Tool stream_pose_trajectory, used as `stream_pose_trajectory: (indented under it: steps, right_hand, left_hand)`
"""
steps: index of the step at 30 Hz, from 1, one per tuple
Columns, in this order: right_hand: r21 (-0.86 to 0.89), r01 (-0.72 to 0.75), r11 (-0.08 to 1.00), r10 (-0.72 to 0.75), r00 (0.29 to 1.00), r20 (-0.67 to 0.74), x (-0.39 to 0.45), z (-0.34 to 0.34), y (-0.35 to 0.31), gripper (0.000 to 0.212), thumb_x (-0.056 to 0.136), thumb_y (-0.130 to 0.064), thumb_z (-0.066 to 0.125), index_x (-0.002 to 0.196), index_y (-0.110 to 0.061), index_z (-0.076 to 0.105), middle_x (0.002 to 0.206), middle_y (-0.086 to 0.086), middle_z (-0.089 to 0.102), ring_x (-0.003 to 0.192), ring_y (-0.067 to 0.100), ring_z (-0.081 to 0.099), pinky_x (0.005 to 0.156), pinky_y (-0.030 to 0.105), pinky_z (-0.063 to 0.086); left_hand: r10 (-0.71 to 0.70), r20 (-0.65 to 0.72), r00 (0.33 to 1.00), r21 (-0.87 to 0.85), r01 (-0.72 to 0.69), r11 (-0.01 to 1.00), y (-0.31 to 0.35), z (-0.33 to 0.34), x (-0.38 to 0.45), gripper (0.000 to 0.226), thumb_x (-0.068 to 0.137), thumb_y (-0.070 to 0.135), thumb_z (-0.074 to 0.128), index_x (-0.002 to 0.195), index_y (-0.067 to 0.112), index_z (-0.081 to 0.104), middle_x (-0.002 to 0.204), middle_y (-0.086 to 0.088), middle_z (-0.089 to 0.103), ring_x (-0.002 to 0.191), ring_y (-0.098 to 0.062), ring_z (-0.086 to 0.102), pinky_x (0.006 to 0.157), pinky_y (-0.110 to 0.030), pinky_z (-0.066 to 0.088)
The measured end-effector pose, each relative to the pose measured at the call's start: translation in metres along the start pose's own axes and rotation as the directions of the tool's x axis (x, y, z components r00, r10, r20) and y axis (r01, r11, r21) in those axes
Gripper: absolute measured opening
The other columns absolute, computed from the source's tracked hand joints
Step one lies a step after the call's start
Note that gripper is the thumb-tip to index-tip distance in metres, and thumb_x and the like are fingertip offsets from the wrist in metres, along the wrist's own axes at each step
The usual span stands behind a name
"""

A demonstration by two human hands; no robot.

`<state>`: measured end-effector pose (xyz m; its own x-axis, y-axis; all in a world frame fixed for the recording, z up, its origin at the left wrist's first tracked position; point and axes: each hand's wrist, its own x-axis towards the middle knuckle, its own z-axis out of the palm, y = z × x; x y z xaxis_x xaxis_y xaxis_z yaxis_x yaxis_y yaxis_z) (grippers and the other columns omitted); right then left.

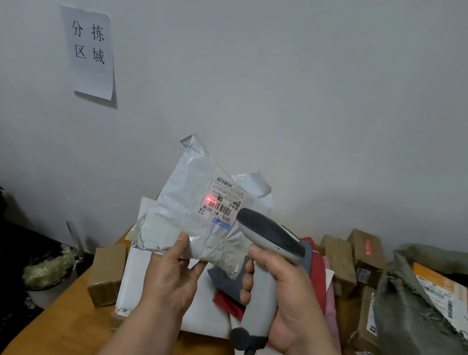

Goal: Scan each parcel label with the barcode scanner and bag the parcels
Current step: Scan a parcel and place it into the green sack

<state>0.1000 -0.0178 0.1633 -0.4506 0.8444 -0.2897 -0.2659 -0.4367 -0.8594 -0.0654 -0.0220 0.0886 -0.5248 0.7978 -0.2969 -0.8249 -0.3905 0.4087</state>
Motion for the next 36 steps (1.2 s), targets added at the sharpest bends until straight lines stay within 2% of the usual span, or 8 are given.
stream_pose_trajectory:
  steps: [4, 13, 24, 36]
  right_hand:
    - [0.0, 0.007, 1.0, -0.007, 1.0, -0.015, -0.003, 0.009, 0.002, 0.031, 0.053, -0.026, 0.082, 0.072, -0.006, 0.069, 0.062, 0.012, 0.058, 0.049, 0.02, 0.052, 0.047, 0.029, 0.046]
    - [0.013, 0.083, 0.996, -0.083, 0.996, -0.027, -0.017, 0.022, 0.003, 0.021, 0.051, -0.03, 0.082, 0.059, -0.013, 0.073, 0.062, 0.01, 0.059, 0.05, 0.018, 0.053, 0.048, 0.03, 0.046]
    - [0.035, 0.126, 0.991, -0.123, 0.99, -0.076, -0.035, 0.023, 0.01, 0.029, 0.054, -0.026, 0.082, 0.072, -0.006, 0.071, 0.066, 0.01, 0.059, 0.053, 0.018, 0.055, 0.047, 0.029, 0.048]
    - [0.02, 0.157, 0.987, -0.154, 0.983, -0.099, -0.051, 0.026, 0.015, 0.016, 0.055, -0.028, 0.082, 0.06, -0.014, 0.076, 0.064, 0.01, 0.062, 0.053, 0.018, 0.058, 0.049, 0.03, 0.05]
  left_hand:
    - [-0.003, 0.011, 1.0, -0.004, 0.003, 1.0, 0.009, -0.001, -0.003, 0.029, 0.093, 0.005, 0.062, 0.116, 0.021, 0.063, 0.121, -0.014, 0.068, 0.11, -0.036, 0.067, 0.081, -0.058, 0.058]
    - [-0.019, 0.031, 0.999, 0.026, 0.018, 1.0, 0.018, -0.01, -0.013, 0.034, 0.09, 0.005, 0.064, 0.12, 0.022, 0.063, 0.121, -0.012, 0.07, 0.108, -0.035, 0.068, 0.087, -0.06, 0.055]
    - [-0.064, 0.051, 0.997, 0.038, 0.062, 0.997, 0.017, -0.017, -0.026, 0.045, 0.095, 0.005, 0.059, 0.137, 0.02, 0.055, 0.13, -0.013, 0.064, 0.115, -0.037, 0.064, 0.095, -0.06, 0.051]
    - [-0.079, 0.051, 0.996, 0.056, 0.076, 0.996, 0.019, -0.019, -0.037, 0.045, 0.094, 0.004, 0.059, 0.135, 0.023, 0.056, 0.13, -0.012, 0.064, 0.116, -0.037, 0.063, 0.094, -0.06, 0.051]
